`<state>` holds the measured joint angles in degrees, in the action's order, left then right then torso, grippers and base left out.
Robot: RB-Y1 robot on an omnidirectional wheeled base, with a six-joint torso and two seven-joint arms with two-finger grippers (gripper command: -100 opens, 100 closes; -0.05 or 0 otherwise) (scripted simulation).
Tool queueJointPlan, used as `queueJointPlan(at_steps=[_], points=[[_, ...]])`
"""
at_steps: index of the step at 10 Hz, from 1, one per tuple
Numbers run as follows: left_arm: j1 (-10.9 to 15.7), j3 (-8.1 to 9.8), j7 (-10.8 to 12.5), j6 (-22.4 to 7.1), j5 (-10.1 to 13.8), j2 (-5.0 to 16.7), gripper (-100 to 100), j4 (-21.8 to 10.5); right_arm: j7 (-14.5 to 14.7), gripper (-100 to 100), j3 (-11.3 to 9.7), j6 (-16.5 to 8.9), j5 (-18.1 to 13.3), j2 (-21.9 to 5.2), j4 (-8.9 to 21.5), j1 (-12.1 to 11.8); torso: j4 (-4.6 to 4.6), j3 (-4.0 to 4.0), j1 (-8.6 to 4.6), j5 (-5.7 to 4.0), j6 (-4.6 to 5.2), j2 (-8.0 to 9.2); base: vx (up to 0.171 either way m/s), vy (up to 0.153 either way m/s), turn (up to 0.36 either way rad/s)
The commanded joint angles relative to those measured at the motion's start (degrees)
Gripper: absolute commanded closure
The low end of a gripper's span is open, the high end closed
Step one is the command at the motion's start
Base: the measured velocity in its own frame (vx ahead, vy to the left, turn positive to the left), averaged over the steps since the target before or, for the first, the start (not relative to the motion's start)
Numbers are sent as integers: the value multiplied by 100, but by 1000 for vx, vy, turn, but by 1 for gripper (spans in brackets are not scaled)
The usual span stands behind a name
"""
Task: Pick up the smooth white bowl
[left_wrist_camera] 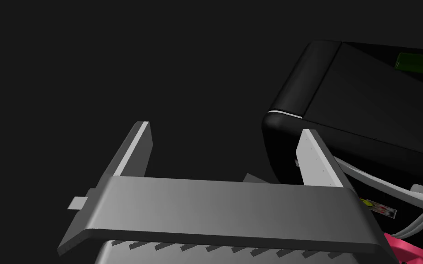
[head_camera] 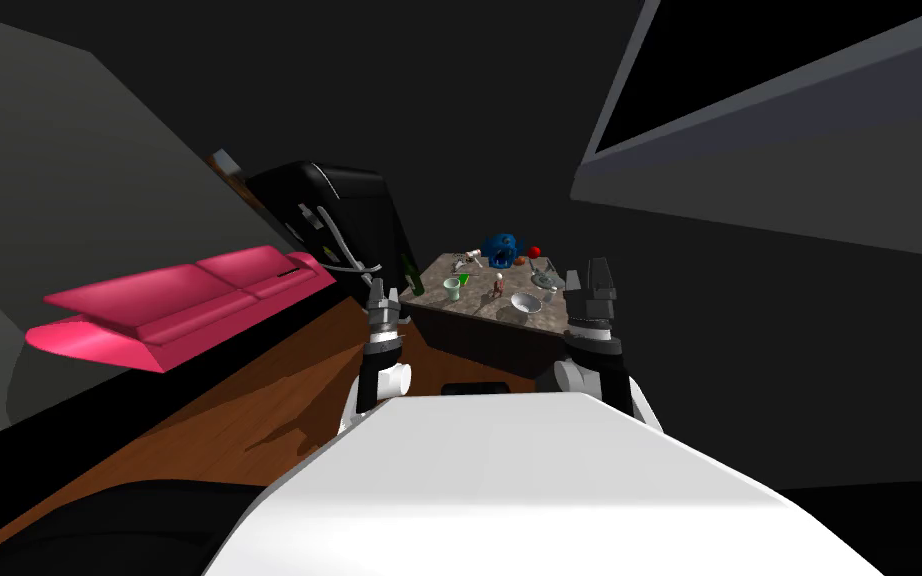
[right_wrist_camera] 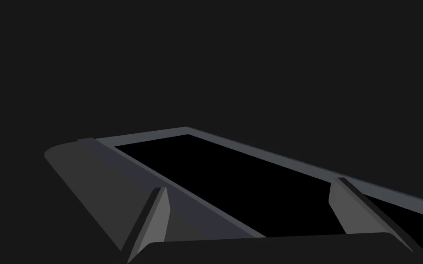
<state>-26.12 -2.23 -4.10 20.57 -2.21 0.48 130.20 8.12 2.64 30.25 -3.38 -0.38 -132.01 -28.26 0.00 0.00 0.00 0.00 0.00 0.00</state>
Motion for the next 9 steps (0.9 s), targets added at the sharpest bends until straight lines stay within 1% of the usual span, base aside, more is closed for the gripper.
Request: queueJointPlan(at_steps=[1, 3, 5, 7, 8, 9], points=[[0, 0, 0, 0, 0, 0, 0, 0, -37, -100, -8, -15, -13, -186, 21, -20, 0, 0, 0, 0, 0, 0, -51, 42, 41], [1, -1, 0, 0, 0, -1, 0, 0, -115, -100, -25, -53, -45, -506, 80, -68, 6, 17, 25, 5, -1, 31, -121, 87, 68], [2, -1, 0, 0, 0, -1, 0, 0, -219, -100, -48, -114, -91, -873, 185, -141, 13, 34, 42, 9, -1, 60, -163, 128, 103], [2, -2, 0, 0, 0, -2, 0, 0, -332, -100, -78, -191, -149, -1232, 337, -238, 14, 35, 58, 13, -2, 60, -149, 158, 161], [2, -2, 0, 0, 0, -2, 0, 0, -332, -100, -78, -191, -149, -1290, 337, -238, 14, 35, 58, 13, -2, 61, -106, 110, 35], [1, -1, 0, 0, 0, -1, 0, 0, -388, -100, -98, -234, -183, -1499, 429, -296, 12, 29, 41, 10, 1, 49, -91, 95, 136]])
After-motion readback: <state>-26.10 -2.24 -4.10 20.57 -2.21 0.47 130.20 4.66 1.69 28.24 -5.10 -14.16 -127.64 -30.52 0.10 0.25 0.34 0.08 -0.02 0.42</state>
